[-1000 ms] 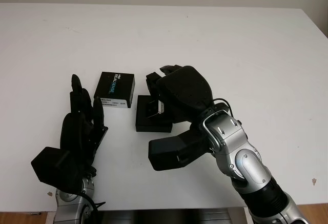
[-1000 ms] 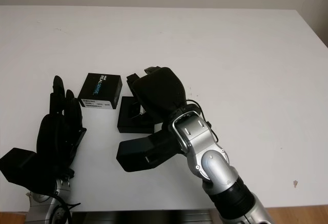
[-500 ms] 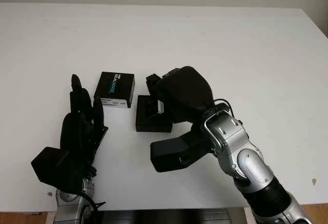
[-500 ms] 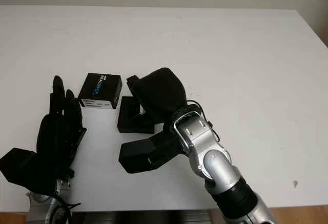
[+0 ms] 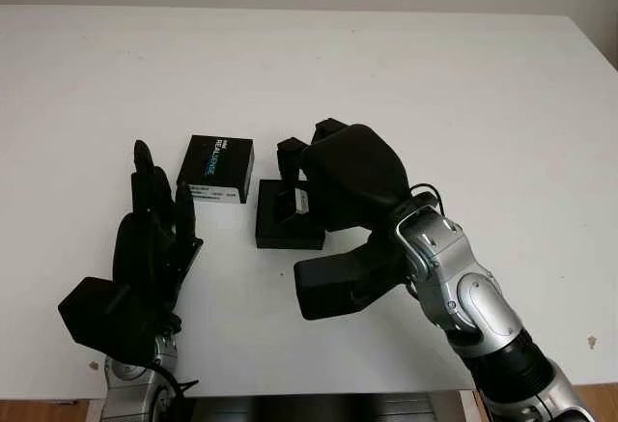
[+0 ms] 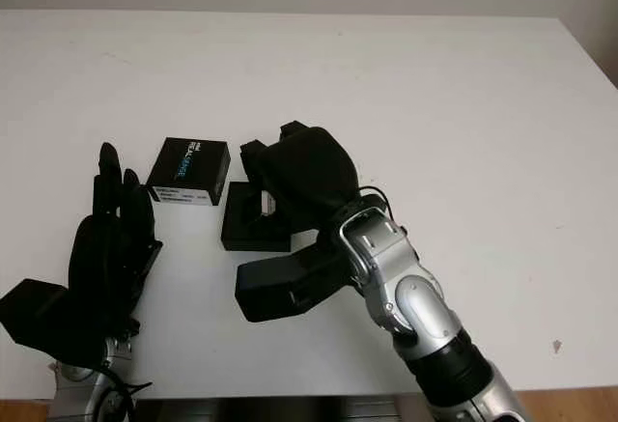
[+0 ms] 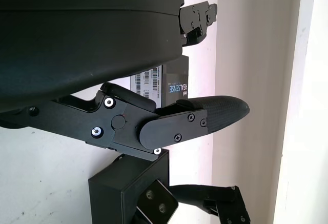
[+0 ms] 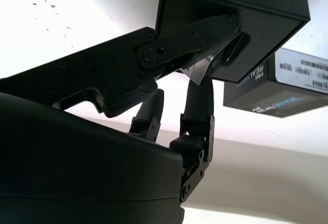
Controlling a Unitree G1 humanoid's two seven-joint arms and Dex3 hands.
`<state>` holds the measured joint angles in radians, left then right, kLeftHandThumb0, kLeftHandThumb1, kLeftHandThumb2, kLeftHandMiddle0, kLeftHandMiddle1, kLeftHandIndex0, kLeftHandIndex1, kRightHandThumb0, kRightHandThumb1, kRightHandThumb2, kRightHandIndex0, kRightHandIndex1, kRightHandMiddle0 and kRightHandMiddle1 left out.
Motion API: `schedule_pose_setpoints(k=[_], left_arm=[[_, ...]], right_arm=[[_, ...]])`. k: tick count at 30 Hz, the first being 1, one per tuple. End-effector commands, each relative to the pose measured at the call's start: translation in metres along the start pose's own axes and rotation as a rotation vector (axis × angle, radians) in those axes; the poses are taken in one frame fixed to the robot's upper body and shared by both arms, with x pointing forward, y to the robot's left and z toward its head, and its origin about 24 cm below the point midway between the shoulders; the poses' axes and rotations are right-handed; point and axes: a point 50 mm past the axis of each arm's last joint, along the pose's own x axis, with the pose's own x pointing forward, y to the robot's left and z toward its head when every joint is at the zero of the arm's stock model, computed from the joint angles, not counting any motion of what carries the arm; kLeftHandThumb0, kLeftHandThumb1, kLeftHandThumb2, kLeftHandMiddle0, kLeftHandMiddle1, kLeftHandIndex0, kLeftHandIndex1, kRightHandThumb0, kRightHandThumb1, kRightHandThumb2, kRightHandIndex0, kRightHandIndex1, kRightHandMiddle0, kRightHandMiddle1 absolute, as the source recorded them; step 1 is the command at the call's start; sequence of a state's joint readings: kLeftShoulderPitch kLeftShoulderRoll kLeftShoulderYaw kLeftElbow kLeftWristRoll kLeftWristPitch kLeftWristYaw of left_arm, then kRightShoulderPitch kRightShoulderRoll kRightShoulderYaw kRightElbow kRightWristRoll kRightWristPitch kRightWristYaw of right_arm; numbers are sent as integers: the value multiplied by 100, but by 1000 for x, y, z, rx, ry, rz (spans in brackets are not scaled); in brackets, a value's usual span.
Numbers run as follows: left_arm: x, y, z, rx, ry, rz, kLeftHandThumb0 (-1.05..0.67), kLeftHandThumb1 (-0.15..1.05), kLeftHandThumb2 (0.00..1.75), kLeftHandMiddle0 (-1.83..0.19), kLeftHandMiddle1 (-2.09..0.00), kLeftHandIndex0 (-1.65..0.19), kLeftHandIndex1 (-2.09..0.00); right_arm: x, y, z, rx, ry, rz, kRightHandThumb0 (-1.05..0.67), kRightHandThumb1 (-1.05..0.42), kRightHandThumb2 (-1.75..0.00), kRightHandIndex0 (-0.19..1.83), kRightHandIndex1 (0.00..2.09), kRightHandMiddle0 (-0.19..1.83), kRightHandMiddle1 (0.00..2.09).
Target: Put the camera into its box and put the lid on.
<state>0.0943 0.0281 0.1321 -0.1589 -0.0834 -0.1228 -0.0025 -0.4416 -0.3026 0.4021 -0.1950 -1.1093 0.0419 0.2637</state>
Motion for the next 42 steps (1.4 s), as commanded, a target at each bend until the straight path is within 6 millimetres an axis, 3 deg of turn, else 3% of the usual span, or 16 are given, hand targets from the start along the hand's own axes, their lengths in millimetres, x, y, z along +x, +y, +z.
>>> schedule_pose_setpoints(k=[1, 9, 14, 20, 28, 33, 36, 37, 42], left_arm=[[-1, 2, 0, 1, -5, 0, -66, 105, 60, 19, -2, 19, 0], [-1, 3, 1, 2, -5, -2, -65, 105, 60, 19, -2, 19, 0], [-1, 4, 1, 6, -6, -3, -65, 105, 61, 19, -2, 19, 0], [-2, 4, 1, 2, -3, -5, -65, 105, 60, 19, -3, 19, 0], [-3, 5, 1, 11, -1, -4, -65, 105, 60, 19, -2, 19, 0], [-3, 5, 1, 12, 1, -7, -66, 105, 60, 19, -2, 19, 0], [-3, 6, 1, 14, 1, -5, -65, 105, 60, 19, -2, 19, 0], [-3, 6, 1, 15, 1, -5, -65, 105, 60, 19, -2, 19, 0], [-3, 6, 1, 17, -1, -2, -65, 105, 61, 19, -3, 19, -1]], right_arm=[[0, -6, -2, 12, -5, -45, -37, -93, -6, 28, 120, 46, 163], [2, -12, -9, 107, -20, -87, -38, -97, -6, 21, 134, 43, 163], [2, -20, -16, 213, -18, -127, -35, -96, -5, 26, 131, 46, 156], [1, -26, -21, 390, -38, -116, -34, -98, -6, 16, 140, 39, 166], [1, -23, -30, 585, -27, -125, -32, -95, -5, 10, 142, 44, 159], [5, -11, -40, 735, 20, -103, -34, -96, -5, 5, 139, 39, 165], [5, 2, -49, 812, 48, -92, -36, -97, -6, 0, 131, 35, 167], [5, 6, -51, 827, 54, -92, -37, -97, -6, 1, 116, 33, 166], [4, 24, -61, 881, 67, -97, -40, -98, -5, 9, 85, 36, 166]])
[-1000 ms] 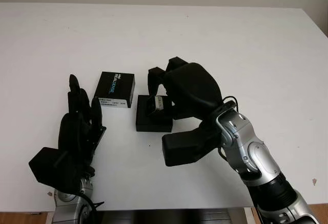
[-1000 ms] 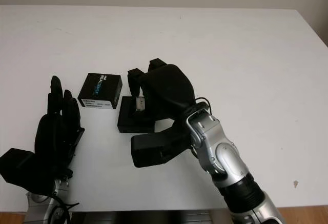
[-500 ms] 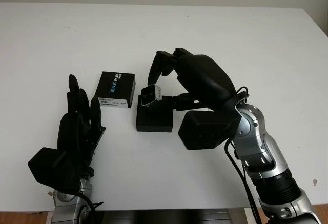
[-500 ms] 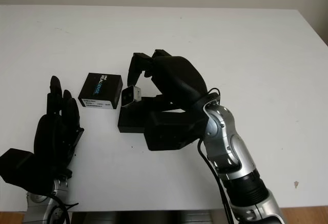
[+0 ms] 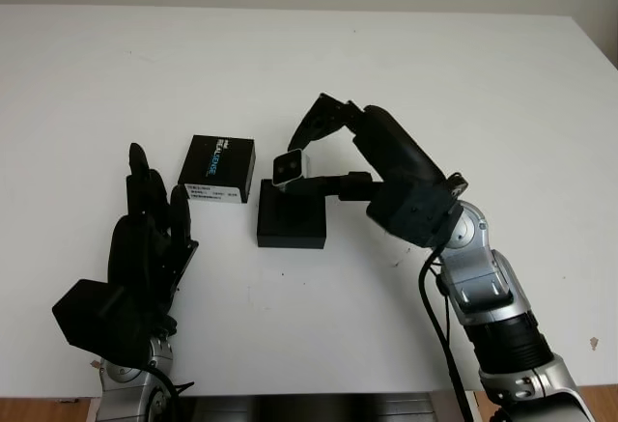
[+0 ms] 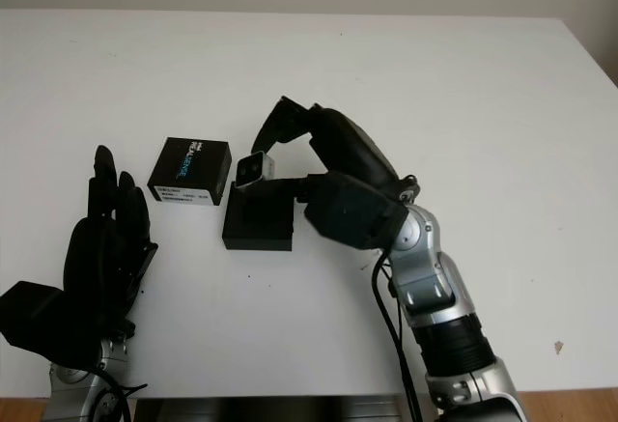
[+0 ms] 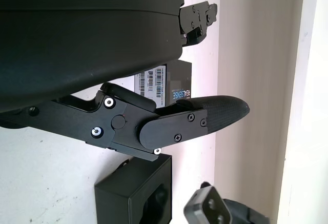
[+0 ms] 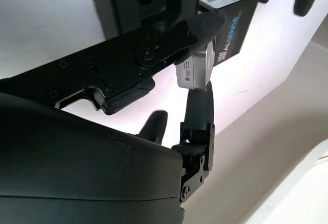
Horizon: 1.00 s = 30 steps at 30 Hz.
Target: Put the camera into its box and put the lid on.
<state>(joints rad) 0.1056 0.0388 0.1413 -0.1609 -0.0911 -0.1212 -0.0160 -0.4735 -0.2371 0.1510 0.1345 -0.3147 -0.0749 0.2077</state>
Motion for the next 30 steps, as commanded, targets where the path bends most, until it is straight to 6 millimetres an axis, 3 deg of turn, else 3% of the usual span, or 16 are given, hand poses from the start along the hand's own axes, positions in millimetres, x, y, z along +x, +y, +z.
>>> schedule_pose_setpoints(k=[1, 13, 23, 30], left_arm=[[-1, 2, 2, 12, -8, 1, -65, 105, 61, 19, -3, 19, -1], [-1, 3, 2, 13, -3, -2, -65, 105, 60, 19, -4, 19, -1], [0, 3, 2, 16, 0, -8, -66, 105, 61, 19, -1, 19, 0], [0, 2, 2, 6, 0, -3, -66, 105, 60, 19, -3, 19, -1]], right_arm=[[0, -1, -4, 22, -17, -18, -41, -98, -5, 10, 82, 37, 166], [-10, 14, -29, 163, -12, 5, -49, -102, -6, 7, 69, 34, 166], [-17, 40, -34, 385, 7, 94, -56, -104, -5, 9, 52, 31, 164], [-20, 61, -34, 520, 27, 79, -49, -103, -5, 7, 58, 30, 164]])
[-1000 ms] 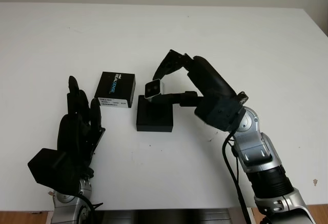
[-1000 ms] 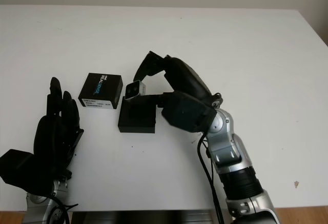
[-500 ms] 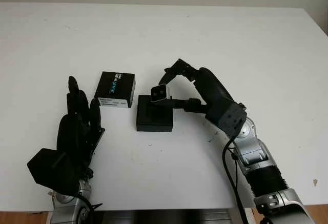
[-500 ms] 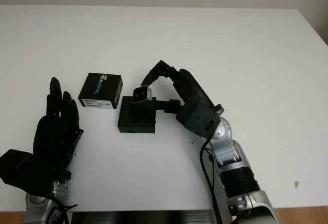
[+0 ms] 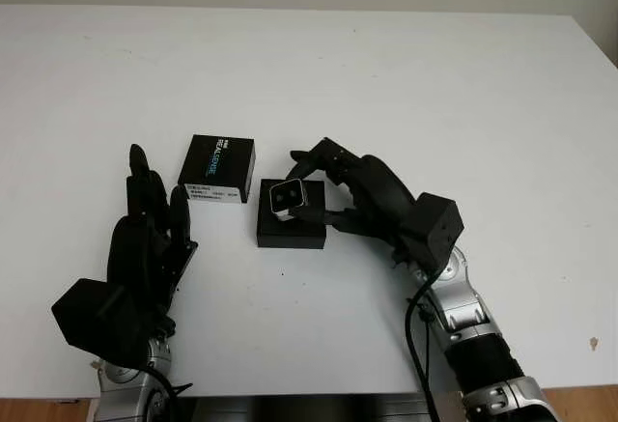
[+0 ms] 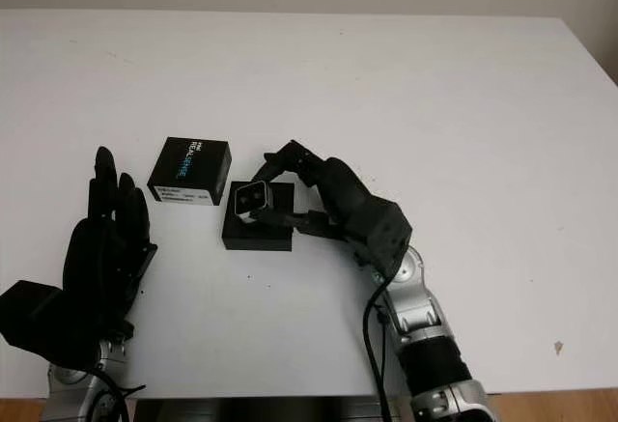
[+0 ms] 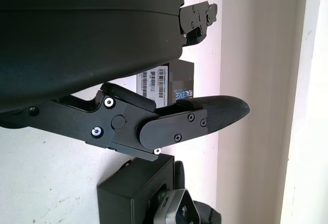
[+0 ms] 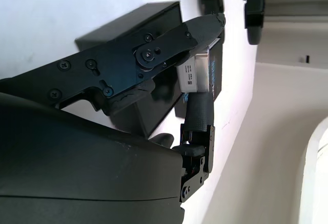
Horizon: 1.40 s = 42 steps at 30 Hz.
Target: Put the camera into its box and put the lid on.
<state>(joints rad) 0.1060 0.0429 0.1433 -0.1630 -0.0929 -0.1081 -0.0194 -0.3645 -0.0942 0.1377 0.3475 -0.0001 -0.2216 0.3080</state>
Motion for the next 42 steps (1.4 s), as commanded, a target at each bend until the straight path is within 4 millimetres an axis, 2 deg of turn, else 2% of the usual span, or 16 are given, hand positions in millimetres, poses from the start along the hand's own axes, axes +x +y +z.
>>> schedule_pose_setpoints(k=[1, 6, 11, 22, 30, 36, 42], left_arm=[[0, 1, 2, 2, -10, -1, -65, 105, 60, 19, -3, 19, -1], [0, 1, 2, 0, -9, -2, -65, 105, 60, 19, -3, 19, -1], [0, 1, 2, 3, -10, -1, -65, 105, 60, 19, -3, 19, 0], [1, 1, 1, -11, -5, -1, -66, 105, 59, 19, -3, 19, 0], [1, 2, 2, -1, -6, 0, -66, 105, 59, 19, -3, 19, -1], [0, 2, 1, -6, -4, -1, -67, 105, 59, 19, -3, 19, 0], [0, 2, 1, -10, -4, -5, -66, 105, 59, 19, -1, 19, 0]], right_arm=[[-2, 6, -4, 36, -1, -8, -48, -104, -6, 4, 63, 29, 166], [-3, 13, -11, 83, 2, -16, -47, -104, -5, -7, 81, 29, 170], [-3, 16, -17, 81, 14, -62, -49, -104, -6, -14, 91, 27, 172], [-2, 14, -19, 65, -24, -129, -50, -105, -8, -16, 90, 20, 171], [-6, 6, -18, 44, -34, -137, -53, -105, -9, -15, 93, 19, 173], [-10, -1, -17, 15, -24, -135, -52, -105, -9, -10, 84, 20, 171], [-12, 0, -20, 3, -12, -121, -50, -105, -7, -5, 77, 21, 170]])
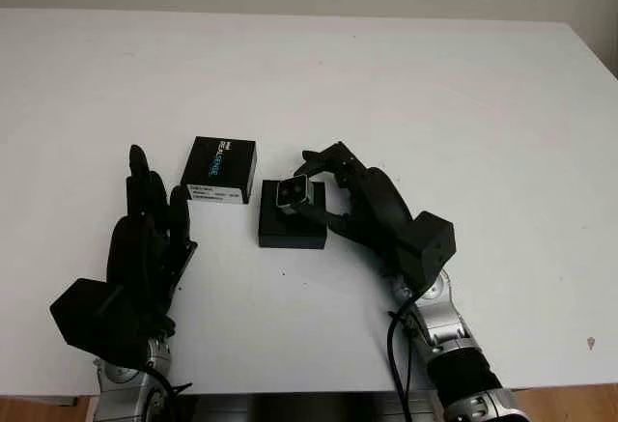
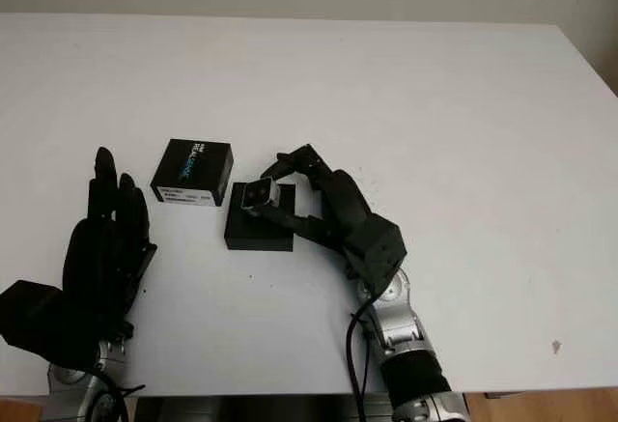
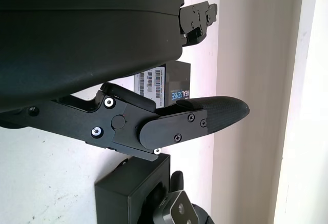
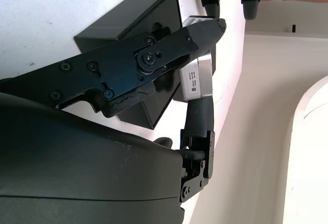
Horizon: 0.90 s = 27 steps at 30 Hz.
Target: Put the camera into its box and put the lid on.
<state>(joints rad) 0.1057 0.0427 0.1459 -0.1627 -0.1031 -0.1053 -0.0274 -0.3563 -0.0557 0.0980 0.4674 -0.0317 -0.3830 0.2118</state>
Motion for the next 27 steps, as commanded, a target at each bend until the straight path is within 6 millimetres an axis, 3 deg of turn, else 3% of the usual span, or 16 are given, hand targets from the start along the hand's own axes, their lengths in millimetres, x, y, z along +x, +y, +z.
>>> schedule_pose_setpoints(k=[1, 27], left_arm=[[0, 2, 1, 0, -8, 0, -66, 105, 59, 19, -1, 19, 0], [0, 1, 0, -8, -4, 2, -67, 105, 57, 19, -2, 19, 0]], right_arm=[[-7, 1, -8, -1, 32, 3, -49, -104, -6, -4, 75, 22, 170], [-5, 20, -14, 36, 56, 77, -50, -105, -8, -11, 84, 21, 173]])
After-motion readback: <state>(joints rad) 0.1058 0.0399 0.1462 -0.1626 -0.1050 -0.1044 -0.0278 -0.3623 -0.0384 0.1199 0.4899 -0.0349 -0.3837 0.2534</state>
